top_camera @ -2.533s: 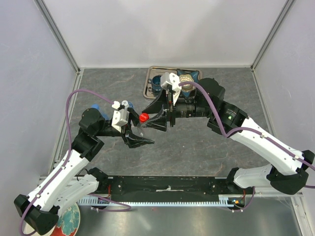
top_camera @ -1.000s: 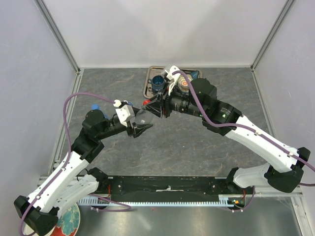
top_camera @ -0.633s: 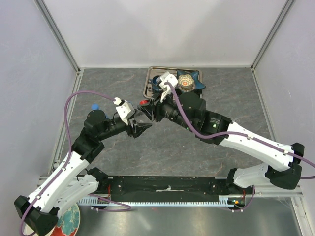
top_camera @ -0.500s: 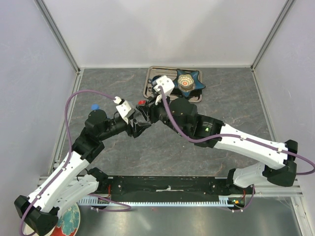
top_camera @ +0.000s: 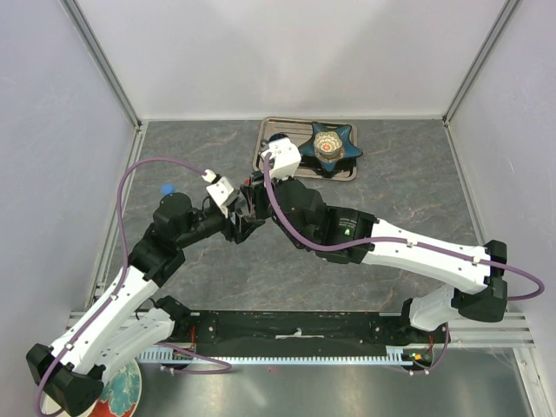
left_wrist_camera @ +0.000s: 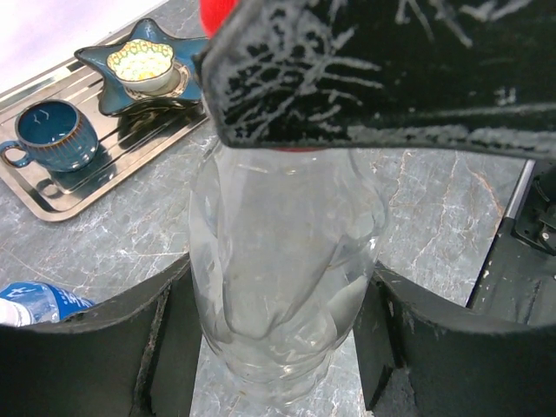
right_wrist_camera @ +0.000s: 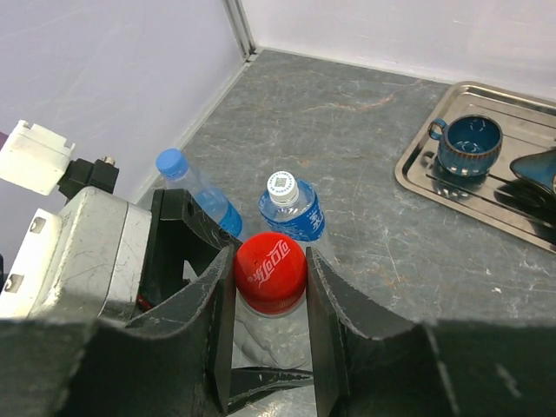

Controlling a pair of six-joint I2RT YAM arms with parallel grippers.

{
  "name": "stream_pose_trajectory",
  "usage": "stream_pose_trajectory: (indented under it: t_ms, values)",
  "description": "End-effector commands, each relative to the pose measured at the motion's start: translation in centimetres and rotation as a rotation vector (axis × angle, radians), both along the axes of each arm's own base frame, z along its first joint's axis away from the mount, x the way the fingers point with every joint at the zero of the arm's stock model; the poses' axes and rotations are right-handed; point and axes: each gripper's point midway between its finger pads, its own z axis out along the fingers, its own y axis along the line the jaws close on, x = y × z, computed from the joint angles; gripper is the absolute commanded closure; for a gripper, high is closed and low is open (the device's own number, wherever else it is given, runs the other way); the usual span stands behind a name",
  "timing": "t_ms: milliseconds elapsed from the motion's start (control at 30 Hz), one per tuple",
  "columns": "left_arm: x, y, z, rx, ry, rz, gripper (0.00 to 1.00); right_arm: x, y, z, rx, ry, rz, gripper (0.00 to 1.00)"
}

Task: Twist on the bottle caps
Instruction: Screw the bottle cap onto the plastic bottle.

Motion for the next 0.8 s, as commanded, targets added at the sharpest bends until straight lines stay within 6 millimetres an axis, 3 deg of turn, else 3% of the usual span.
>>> stream_pose_trajectory:
  t_ms: [0, 100, 467, 667, 767]
  values:
    - [3.0, 1.9, 8.8, -0.214, -0.17, 0.171, 0.98, -3.6, -0.4, -5.9, -0.23, 0.1, 0.054, 0.78]
    - [2.5, 1.4, 8.7, -0.227, -0.155, 0.133, 0.98, -3.6, -0.2, -5.5, -0.22, 0.085, 0.034, 0.66]
    - [1.7, 0.7, 9.0, -0.261, -0.149, 0.072, 0.98, -3.2, 0.1, -3.0, -0.138, 0.012, -0.059, 0.55]
    - [1.5, 0.8, 8.9, -0.26, -0.157, 0.063, 0.98, -4.1, 0.7, -3.0, -0.172, -0.021, -0.027, 0.45]
    - [1.3, 0.8, 8.7, -0.261, -0.152, 0.059, 0.98, -4.4, 0.1, -2.0, -0.134, -0.033, -0.006, 0.41]
